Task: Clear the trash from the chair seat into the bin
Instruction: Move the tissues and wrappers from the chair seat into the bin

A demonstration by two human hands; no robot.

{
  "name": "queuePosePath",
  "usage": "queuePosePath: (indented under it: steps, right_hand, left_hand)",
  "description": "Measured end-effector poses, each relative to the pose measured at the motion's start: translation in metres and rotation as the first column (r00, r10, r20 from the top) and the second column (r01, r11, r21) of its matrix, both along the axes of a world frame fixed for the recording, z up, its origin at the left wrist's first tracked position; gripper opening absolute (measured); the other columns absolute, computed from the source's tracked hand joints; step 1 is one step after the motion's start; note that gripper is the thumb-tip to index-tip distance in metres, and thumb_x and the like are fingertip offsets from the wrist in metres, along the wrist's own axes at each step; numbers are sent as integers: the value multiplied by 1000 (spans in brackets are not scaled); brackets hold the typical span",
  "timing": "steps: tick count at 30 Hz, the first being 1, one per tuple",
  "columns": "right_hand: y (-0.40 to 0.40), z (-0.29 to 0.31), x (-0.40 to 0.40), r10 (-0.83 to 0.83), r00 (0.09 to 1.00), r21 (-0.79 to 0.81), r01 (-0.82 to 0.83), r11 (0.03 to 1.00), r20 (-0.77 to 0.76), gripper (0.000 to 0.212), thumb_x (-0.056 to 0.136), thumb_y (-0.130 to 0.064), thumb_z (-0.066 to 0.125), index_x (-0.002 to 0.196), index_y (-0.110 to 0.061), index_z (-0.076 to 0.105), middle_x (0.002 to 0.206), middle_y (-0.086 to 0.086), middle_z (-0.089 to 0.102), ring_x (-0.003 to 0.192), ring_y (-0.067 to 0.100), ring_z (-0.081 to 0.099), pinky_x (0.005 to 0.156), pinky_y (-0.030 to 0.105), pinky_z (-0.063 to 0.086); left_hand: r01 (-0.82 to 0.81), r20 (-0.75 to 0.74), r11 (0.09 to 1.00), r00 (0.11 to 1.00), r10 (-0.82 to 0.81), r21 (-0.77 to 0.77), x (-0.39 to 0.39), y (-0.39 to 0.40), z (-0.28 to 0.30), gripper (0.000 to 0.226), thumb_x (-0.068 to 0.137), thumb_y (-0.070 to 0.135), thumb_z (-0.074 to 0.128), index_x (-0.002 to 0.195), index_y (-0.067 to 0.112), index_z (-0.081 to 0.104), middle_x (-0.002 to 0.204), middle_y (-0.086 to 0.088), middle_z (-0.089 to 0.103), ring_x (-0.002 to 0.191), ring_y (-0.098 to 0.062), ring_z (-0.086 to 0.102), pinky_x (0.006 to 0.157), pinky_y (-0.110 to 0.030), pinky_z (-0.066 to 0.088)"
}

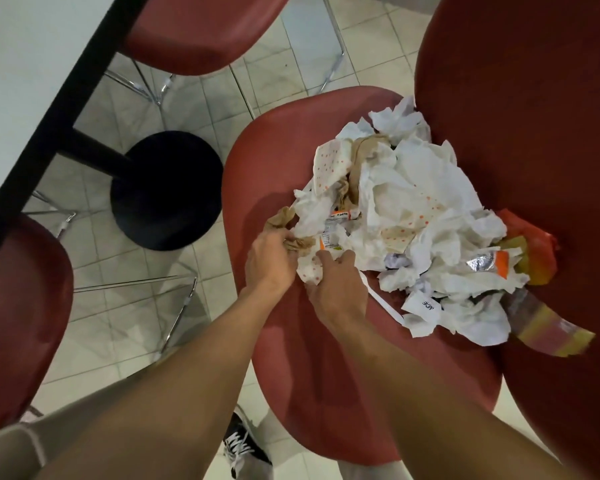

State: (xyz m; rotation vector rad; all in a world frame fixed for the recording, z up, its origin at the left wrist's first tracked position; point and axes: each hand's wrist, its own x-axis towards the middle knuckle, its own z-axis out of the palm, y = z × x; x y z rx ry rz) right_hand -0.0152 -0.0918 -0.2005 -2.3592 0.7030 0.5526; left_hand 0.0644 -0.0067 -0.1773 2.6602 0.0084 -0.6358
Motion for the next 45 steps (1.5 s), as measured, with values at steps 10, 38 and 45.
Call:
queuePosePath:
  steps: [10, 38, 45]
  right_hand:
    - [-1, 7, 1, 307, 951, -180, -299, 937, 21, 30, 92, -17, 51, 122, -12, 51, 134, 13, 38, 112, 28, 46, 68, 34, 42]
    - [97, 140, -51, 122, 967, -25, -119, 993, 225, 41, 80, -31, 64, 114, -8, 64, 104, 9, 58, 96, 28, 57, 80, 37, 50]
    - [195, 166, -49, 216, 952, -40, -212, 976, 217, 41, 82, -32, 63, 117, -10, 62, 107, 9, 57, 103, 27, 54, 81, 35, 47]
  left_hand:
    - [-58, 45, 993, 997, 63, -100, -22, 18, 27, 22, 84, 10, 59, 99, 19, 72, 90, -3, 72, 84, -23, 65, 68, -17, 37]
    - [-357, 41, 902, 925, 378, -243, -118, 192, 156, 9, 86, 23, 64, 90, 29, 69, 81, 13, 68, 75, -9, 62, 69, -32, 55]
    - [-431, 24, 860, 891, 454, -272, -141, 301, 170, 17, 87, 24, 65, 103, 25, 68, 96, 8, 69, 87, -11, 62, 77, -28, 52]
